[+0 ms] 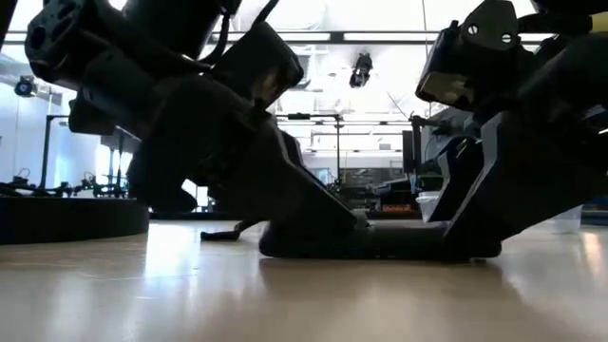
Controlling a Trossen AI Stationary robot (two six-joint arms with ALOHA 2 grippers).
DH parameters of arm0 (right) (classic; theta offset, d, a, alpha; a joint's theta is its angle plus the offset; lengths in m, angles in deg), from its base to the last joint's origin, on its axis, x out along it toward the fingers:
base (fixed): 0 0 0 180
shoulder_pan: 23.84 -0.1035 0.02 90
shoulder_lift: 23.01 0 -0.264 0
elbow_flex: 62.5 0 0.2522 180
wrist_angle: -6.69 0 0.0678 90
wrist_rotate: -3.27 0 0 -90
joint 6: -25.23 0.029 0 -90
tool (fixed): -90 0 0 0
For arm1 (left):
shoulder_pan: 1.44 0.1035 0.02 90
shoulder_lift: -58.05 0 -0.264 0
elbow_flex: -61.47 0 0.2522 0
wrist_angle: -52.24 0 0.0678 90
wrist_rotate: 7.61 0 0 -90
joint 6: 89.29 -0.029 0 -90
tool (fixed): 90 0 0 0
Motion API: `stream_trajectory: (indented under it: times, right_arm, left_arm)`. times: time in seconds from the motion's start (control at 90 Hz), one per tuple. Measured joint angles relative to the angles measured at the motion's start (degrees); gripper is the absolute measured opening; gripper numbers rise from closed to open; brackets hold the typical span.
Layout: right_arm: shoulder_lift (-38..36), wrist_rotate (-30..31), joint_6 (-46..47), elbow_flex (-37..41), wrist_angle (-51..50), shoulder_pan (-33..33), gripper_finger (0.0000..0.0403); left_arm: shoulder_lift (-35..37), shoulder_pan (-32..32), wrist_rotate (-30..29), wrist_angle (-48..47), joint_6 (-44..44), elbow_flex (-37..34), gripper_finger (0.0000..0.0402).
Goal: Insert battery
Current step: Close the remote’s battery compartment cover
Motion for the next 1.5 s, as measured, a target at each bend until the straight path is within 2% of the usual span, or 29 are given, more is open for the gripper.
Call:
stream_trajectory:
  times: [0.467,0.644,0.911,1.133,1.3,1.5]
  right_arm:
    - [0.0,0.0,0.0,0.0,-0.1,0.0,0.0216]
    - [0.1,-0.2,0.0,0.0,0.0,0.0,0.022]
    - [0.1,-0.3,0.0,0.0,0.0,0.0,0.0232]
    - [0.1,-0.3,0.0,0.0,0.0,0.0,0.0224]
    - [0.1,0.1,0.0,0.0,0.0,0.0,0.022]
    - [0.1,0.4,0.1,0.0,0.1,-0.1,0.023]
  left_arm:
    - [0.7,0.0,-0.5,-1.4,-1.4,0.0,0.0208]
    - [3.2,0.1,-0.6,-1.6,-1.8,0.0,0.021]
    - [3.9,0.6,-0.6,-5.3,-2.6,0.0,0.0193]
    - [6.9,-2.5,-0.6,-6.8,-5.0,0.0,0.0186]
    - [6.8,-3.7,-0.6,-7.6,-6.5,-0.3,0.02]
    - [5.6,-3.7,-2.1,-10.3,-12.5,-1.4,0.023]
